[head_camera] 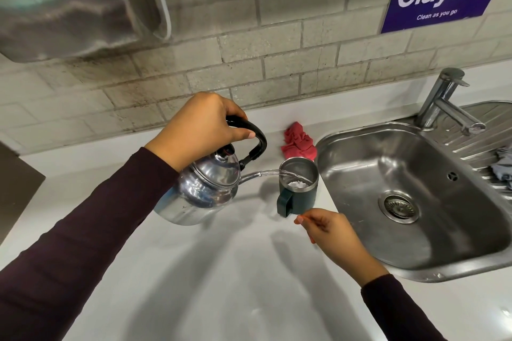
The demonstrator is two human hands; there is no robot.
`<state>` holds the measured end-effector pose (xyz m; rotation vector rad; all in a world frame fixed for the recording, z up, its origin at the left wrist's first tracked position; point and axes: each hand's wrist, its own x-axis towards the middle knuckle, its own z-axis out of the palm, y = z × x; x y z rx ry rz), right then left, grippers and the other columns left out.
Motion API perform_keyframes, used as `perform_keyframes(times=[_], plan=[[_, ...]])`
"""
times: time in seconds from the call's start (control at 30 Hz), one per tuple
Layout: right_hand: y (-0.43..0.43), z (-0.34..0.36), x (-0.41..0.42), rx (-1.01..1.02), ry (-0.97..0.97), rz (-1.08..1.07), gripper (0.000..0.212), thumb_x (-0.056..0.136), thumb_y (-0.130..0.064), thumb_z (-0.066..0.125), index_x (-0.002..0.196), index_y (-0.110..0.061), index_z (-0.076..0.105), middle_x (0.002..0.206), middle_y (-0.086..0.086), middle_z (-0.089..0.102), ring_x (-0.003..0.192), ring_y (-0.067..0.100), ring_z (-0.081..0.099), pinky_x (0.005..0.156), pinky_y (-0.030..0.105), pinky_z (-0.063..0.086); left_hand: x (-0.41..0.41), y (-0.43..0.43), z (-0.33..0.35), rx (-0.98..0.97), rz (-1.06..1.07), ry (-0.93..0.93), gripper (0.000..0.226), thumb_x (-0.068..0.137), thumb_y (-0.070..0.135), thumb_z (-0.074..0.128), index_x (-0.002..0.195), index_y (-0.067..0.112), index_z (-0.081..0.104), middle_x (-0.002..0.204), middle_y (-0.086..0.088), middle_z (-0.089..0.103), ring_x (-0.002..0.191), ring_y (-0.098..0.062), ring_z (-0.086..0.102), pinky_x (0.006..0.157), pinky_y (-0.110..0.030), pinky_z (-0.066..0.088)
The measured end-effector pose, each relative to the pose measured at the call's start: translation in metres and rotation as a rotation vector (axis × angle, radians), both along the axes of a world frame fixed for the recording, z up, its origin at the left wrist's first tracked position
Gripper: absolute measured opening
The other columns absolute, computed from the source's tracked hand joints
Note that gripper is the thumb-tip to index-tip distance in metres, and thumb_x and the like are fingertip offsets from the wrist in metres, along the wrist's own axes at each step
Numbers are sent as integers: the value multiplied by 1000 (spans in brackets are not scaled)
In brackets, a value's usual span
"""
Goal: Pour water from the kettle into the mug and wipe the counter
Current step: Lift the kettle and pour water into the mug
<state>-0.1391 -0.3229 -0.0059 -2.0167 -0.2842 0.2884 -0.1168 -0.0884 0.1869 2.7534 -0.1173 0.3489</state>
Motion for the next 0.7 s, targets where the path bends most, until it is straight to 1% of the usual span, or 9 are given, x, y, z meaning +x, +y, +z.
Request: perform_keyframes(times=[0.07, 0.17, 0.3, 0.47, 0.6, 0.7], plan=[[1, -1, 0, -1, 11, 0, 18, 87, -29, 59, 75, -21, 71, 43, -6, 50, 47, 5, 47, 55, 23, 41, 1, 0, 0, 22, 0, 0, 23, 68, 40, 77, 86, 25, 76, 62, 19, 59, 57, 8, 51, 55, -12, 35], [2, -1, 0, -6, 24, 5, 18, 88, -29, 59, 76, -23, 71, 43, -10, 52, 46, 5, 47, 55, 23, 42, 2, 2, 1, 47, -1, 6, 24, 69, 40, 77, 87, 24, 76, 59, 26, 53, 55, 8, 50, 52, -13, 33], [3, -2, 1, -7, 24, 14, 18, 88, -29, 58, 76, -25, 71, 44, -13, 54, 47, 4, 49, 56, 22, 43, 3, 3, 2, 60, 0, 21, 27, 69, 41, 76, 90, 24, 76, 59, 25, 52, 54, 6, 49, 52, -12, 32], [3, -2, 1, -4, 24, 8, 18, 87, -28, 59, 74, -26, 71, 43, -7, 51, 47, 5, 48, 56, 25, 44, 4, 3, 5, 68, -5, 31, 28, 70, 39, 76, 92, 22, 75, 66, 12, 60, 57, 5, 50, 53, -14, 34], [2, -3, 1, -7, 22, 11, 18, 87, -29, 58, 74, -26, 70, 44, -12, 54, 46, 4, 50, 55, 23, 43, 4, 1, 7, 83, -9, 29, 27, 71, 38, 76, 91, 22, 75, 77, 5, 70, 61, -3, 54, 55, -17, 38], [2, -4, 2, -9, 18, 7, 17, 86, -30, 59, 74, -25, 70, 44, -7, 52, 46, 5, 48, 55, 25, 42, 5, 0, 9, 100, -10, 24, 26, 71, 38, 75, 91, 22, 75, 80, 2, 73, 65, -9, 58, 56, -18, 41]])
